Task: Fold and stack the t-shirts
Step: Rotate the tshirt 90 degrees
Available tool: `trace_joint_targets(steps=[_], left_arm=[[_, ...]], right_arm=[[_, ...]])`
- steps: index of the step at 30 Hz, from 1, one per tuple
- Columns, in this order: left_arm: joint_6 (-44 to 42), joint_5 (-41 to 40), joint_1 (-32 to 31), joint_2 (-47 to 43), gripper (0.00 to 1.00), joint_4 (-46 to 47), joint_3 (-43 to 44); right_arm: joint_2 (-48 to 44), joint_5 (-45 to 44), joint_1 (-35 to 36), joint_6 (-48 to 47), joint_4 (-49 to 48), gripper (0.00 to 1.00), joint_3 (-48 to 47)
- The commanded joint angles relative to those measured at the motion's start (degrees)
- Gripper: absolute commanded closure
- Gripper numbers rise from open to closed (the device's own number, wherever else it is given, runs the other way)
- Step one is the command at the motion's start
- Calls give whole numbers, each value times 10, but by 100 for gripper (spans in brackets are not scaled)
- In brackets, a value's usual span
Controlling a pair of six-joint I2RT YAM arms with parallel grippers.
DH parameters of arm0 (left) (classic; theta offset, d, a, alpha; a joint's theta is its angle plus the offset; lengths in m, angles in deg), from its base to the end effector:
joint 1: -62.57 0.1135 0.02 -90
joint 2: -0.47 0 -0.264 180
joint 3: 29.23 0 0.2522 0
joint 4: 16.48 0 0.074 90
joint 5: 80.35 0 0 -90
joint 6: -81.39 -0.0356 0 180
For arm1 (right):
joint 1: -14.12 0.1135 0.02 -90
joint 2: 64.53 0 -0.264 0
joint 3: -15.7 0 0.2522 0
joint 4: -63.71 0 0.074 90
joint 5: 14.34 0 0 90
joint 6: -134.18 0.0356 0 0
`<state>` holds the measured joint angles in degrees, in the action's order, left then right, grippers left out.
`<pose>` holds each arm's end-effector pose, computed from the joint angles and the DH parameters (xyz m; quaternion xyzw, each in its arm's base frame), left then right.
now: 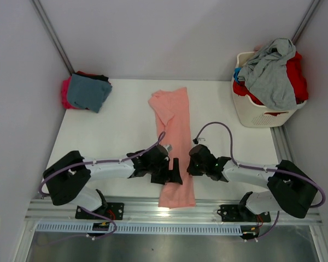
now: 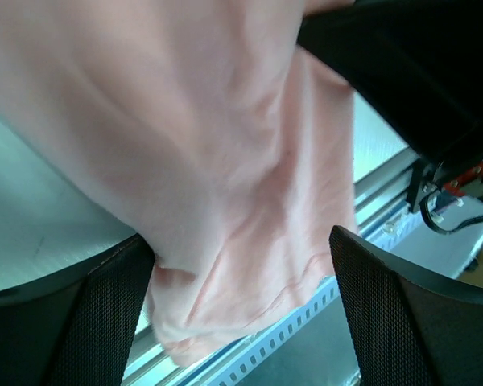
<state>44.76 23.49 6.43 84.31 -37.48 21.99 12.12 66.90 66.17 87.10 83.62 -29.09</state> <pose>0.1425 -0.2277 0.1526 0.0604 0.9419 -0.3191 0.0854 0.1524 0.1866 0.1515 -0.0501 0.9411 0.1919 0.2738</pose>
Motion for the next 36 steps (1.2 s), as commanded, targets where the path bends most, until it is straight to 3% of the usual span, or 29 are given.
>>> trace_joint_targets(steps=[1,15,18,19,23,30,36], left_arm=[[-40,-72,6,27,7,-74,23],[-78,-95,67,61,9,-127,86],[-54,-57,63,39,10,-97,51],[-45,-45,60,28,10,-88,27],[-41,-30,48,-32,10,-67,-23],[-30,-9,22,-143,9,-53,-67],[-5,0,1,-154,9,-35,-96]], right_arm=[[20,-12,-36,-38,-6,100,-28],[81,32,-98,-85,-28,100,-69],[72,41,-100,-93,-16,80,-73],[63,41,-100,-95,-13,67,-69],[-10,29,-99,-104,21,43,-55],[-133,26,-90,-102,112,34,-59],[-179,10,-36,-57,177,38,-45]])
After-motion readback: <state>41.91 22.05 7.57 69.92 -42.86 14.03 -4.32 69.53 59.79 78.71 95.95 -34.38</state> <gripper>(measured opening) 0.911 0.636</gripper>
